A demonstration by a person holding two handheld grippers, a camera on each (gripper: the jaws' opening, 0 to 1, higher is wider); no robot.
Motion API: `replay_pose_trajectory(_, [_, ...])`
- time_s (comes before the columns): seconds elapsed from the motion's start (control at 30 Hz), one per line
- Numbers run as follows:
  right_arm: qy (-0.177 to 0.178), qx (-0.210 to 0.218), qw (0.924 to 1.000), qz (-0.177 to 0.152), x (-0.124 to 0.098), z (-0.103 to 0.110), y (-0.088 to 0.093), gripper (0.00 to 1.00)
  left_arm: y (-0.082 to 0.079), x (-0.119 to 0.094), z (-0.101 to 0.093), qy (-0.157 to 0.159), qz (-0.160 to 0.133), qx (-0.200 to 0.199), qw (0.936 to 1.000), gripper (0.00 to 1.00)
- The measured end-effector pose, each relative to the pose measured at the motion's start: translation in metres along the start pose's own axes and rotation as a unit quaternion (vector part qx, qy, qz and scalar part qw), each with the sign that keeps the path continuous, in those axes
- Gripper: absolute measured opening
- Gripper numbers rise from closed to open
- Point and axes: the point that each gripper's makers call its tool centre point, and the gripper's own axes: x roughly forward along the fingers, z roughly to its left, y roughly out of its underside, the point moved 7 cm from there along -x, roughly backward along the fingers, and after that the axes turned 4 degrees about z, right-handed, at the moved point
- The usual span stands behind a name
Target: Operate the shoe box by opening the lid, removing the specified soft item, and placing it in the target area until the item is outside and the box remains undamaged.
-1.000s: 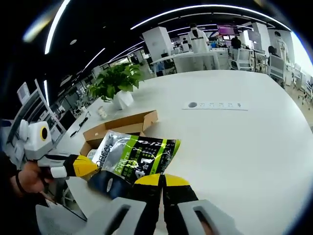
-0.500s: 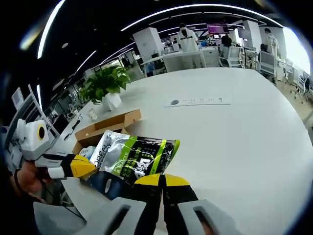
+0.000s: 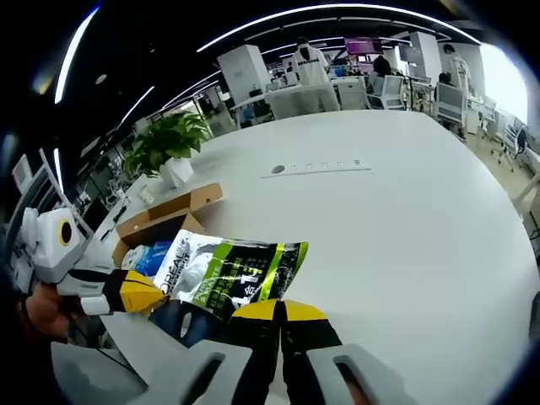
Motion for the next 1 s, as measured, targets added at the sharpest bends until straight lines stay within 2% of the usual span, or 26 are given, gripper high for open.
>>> replay_pose_trajectory(0.27, [0.004,0.002,0.9999,0.01,0.003,-0.011,0.009,0.0,0.007,0.012,-0.007,-0.005,0.009,0.01,0.9999,0.01])
replay_pose_trajectory(0.53, [0.005,-0.004,0.9998,0.021,0.014,-0.019,0.018,0.0,0.019,0.025,-0.01,-0.027,0.022,0.025,0.9991,0.01])
replay_pose_trajectory(1.0, [-0.007,-0.001,0.9989,0.047,0.042,-0.026,0.04,0.0,0.046,0.044,0.002,-0.067,0.054,-0.002,0.9963,0.01])
